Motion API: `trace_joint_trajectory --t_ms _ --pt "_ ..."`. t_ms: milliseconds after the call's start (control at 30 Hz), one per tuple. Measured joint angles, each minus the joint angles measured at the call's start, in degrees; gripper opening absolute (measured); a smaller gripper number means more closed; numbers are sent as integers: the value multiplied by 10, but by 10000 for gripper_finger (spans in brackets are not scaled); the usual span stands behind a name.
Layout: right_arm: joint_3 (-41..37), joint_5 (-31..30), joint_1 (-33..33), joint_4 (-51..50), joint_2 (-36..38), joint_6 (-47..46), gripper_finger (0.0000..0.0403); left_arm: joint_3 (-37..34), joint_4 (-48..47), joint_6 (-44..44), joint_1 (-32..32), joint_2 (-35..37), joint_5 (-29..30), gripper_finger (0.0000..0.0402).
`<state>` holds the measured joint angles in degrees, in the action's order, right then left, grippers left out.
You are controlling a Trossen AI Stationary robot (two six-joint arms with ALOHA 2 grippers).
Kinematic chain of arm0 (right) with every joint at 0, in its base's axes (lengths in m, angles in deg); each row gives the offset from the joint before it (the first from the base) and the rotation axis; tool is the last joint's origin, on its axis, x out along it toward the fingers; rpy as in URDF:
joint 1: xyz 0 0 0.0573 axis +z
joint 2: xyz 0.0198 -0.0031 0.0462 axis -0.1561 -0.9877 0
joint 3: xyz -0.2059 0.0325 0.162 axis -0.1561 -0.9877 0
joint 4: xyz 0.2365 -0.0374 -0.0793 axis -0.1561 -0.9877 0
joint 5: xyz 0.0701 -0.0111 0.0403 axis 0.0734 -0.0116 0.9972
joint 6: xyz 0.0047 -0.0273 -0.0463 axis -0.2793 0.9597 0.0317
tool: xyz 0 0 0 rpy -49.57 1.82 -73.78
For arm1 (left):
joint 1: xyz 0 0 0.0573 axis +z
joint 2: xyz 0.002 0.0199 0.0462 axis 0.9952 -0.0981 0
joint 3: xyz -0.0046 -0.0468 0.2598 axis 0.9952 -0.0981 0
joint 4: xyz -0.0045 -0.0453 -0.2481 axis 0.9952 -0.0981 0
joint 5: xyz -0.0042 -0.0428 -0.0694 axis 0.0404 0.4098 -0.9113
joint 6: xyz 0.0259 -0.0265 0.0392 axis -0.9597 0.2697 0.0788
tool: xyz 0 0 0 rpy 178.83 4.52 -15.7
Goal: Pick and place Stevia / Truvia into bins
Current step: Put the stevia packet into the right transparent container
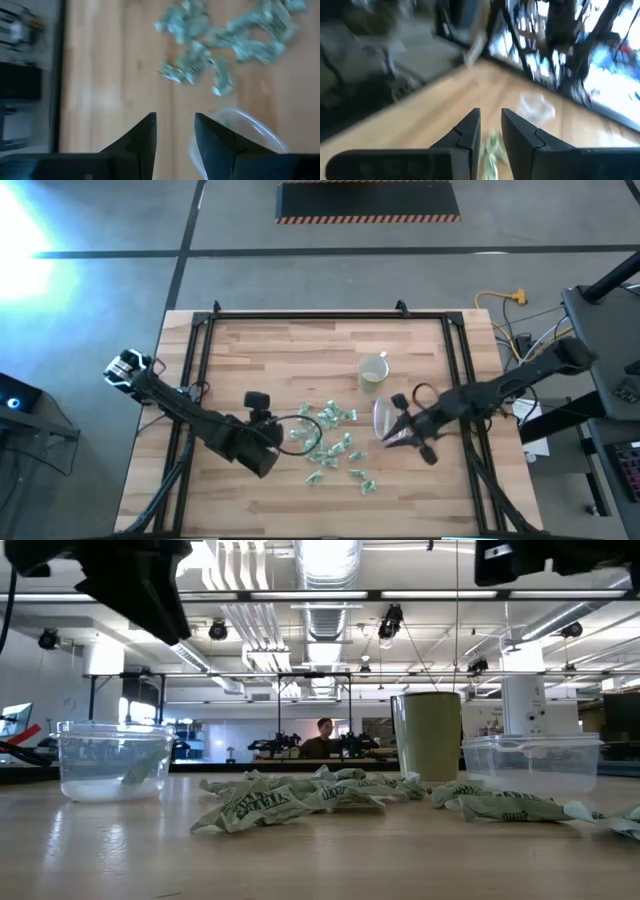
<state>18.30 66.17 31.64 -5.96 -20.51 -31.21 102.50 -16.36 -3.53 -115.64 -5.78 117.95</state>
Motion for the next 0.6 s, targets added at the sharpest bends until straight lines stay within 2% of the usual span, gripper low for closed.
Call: trace_joint_trajectory --t_ms 100,200,400,600 --pt "77 -84 35 -88 -79 -7 68 -12 11 0 -1 18 28 116" --pt "151 -126 56 -169 -160 -38 68 -22 20 1 -1 30 49 116" --pt "281 -134 86 -297 -306 -119 68 -29 25 3 -1 40 67 116" --pt "413 -137 97 -445 -409 -200 68 -29 30 5 -6 39 68 116"
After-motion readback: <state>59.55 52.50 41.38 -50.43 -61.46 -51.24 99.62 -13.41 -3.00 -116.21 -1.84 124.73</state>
